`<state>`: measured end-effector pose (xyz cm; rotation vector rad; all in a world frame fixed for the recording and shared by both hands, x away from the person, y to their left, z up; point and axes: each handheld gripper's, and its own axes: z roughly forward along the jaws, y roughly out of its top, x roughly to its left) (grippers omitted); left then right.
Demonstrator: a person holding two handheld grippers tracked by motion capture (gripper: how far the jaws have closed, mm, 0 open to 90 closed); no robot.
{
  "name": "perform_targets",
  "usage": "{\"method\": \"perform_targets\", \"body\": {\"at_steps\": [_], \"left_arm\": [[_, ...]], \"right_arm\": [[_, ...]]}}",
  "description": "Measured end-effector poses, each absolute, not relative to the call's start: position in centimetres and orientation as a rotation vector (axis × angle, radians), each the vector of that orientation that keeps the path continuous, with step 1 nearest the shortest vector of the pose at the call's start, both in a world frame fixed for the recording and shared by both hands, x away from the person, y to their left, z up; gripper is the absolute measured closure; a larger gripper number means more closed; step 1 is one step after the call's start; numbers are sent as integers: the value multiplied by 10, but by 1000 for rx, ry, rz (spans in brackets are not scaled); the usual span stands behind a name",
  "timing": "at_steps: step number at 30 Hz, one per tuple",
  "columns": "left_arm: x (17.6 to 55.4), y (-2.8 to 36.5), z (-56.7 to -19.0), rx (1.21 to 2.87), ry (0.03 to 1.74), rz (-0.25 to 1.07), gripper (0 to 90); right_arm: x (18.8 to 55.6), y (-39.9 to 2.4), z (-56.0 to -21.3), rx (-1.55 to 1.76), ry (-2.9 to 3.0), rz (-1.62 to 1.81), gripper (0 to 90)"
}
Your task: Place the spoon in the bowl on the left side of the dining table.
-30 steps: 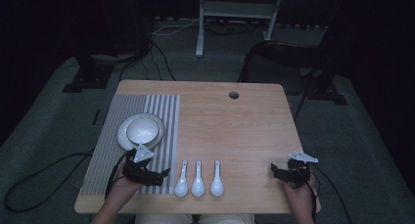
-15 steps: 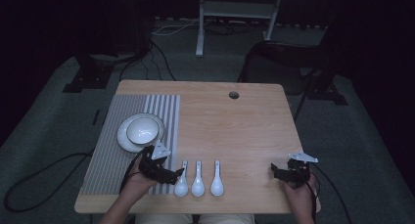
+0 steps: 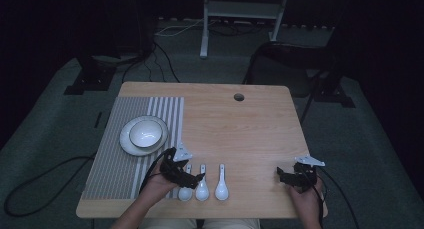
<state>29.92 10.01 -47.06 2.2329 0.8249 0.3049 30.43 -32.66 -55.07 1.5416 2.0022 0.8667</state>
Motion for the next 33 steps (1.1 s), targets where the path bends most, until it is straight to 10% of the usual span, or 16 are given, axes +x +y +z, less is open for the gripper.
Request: {"method": "perform_targets", "body": {"at_steps": [33], "left_arm": [[319,11,-493,2379,842,183,8]], "right_arm": [[304,-327,-551,1541,2002,867,116]]}}
